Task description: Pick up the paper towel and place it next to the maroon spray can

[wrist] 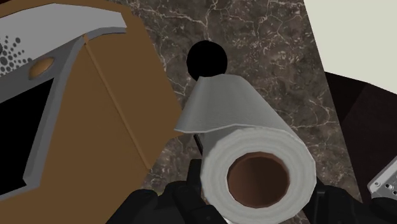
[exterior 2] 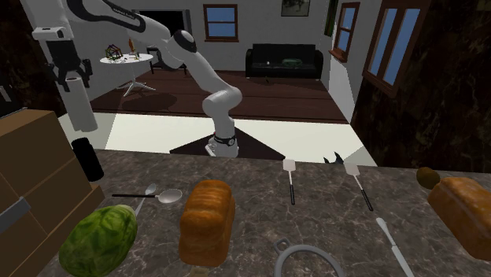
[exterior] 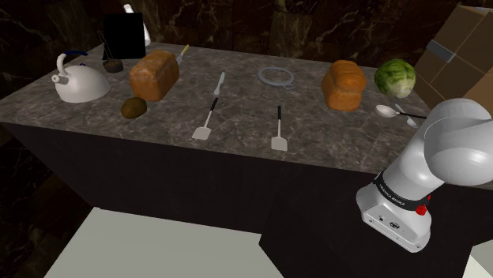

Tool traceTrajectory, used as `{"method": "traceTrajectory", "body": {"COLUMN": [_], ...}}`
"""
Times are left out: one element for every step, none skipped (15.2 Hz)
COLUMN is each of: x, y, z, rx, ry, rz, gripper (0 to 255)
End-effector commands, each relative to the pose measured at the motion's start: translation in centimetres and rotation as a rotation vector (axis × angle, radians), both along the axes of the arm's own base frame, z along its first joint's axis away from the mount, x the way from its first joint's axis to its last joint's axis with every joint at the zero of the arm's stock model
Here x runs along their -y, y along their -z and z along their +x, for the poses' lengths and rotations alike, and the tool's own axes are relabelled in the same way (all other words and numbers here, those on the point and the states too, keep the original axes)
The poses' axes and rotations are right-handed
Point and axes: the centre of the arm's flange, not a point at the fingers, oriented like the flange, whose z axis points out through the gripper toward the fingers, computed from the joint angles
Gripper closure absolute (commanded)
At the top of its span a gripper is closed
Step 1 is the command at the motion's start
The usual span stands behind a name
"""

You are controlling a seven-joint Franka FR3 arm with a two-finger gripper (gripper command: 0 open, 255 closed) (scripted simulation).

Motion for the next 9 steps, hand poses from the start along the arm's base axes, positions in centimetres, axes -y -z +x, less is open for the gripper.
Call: {"method": "traceTrajectory", "body": {"x": [0.1,0.1,0.1,0.1,0.1,0.1,0.1,0.1,0.1], "y": [1.0,1.5,2.0,2.6,3.1,3.6,4.2,4.7,5.2], "z": [-0.1,-0.1,-0.1,-0.1,-0.1,-0.1,-0.1,-0.1,-0.1], "rx": [0.0,0.0,0.0,0.0,0.0,0.0,0.0,0.0,0.0], "ry": [0.0,0.0,0.0,0.0,0.0,0.0,0.0,0.0,0.0], "rz": [0.0,0.0,0.0,0.0,0.0,0.0,0.0,0.0,0.0], "gripper": [255,255,255,255,255,255,255,255,255]}}
